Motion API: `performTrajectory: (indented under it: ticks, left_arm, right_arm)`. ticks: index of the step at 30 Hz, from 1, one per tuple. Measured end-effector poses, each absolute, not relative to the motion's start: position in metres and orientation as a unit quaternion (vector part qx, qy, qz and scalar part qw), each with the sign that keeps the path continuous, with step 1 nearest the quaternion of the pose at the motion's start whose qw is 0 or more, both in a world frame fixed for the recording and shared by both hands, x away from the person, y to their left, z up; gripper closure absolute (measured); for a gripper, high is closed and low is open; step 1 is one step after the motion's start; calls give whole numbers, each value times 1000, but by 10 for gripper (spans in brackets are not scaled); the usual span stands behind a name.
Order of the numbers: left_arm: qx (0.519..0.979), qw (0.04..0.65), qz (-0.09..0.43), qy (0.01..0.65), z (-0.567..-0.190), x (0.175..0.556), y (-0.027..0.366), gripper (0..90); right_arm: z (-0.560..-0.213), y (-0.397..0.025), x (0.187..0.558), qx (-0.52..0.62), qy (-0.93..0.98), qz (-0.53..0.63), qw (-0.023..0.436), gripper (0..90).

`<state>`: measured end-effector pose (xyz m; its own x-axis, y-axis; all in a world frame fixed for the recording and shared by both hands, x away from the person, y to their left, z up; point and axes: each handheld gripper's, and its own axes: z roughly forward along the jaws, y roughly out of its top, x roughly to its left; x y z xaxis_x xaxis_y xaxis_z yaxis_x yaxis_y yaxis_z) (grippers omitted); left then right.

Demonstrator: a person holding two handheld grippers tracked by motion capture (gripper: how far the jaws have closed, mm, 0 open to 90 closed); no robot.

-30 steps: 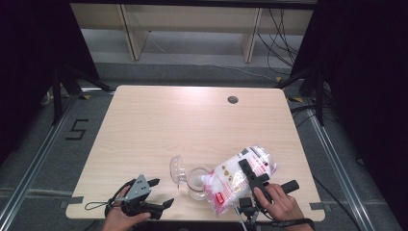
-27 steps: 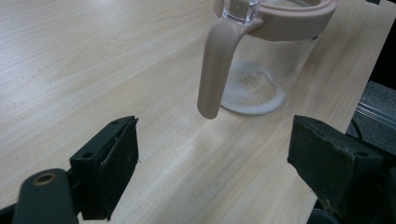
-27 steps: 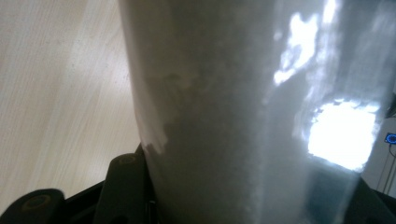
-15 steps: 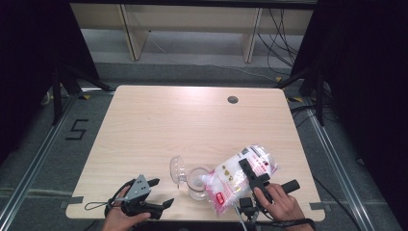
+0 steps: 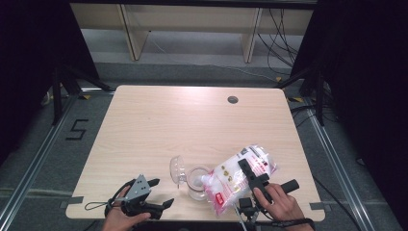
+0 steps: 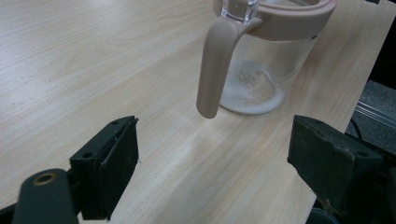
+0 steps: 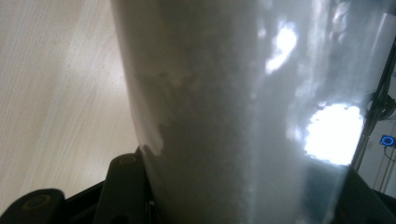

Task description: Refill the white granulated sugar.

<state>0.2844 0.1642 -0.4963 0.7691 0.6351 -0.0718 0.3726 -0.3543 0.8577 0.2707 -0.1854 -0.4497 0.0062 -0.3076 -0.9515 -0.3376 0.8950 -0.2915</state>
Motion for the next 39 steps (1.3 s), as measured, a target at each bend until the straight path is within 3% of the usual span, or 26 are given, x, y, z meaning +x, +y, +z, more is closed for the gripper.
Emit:
performTrajectory:
  ticks: [39]
  left_arm:
    - [803,483,130,323,-497,283,163,159]
  right_arm:
    - [-447,-185,270,-233,708,6,667,517]
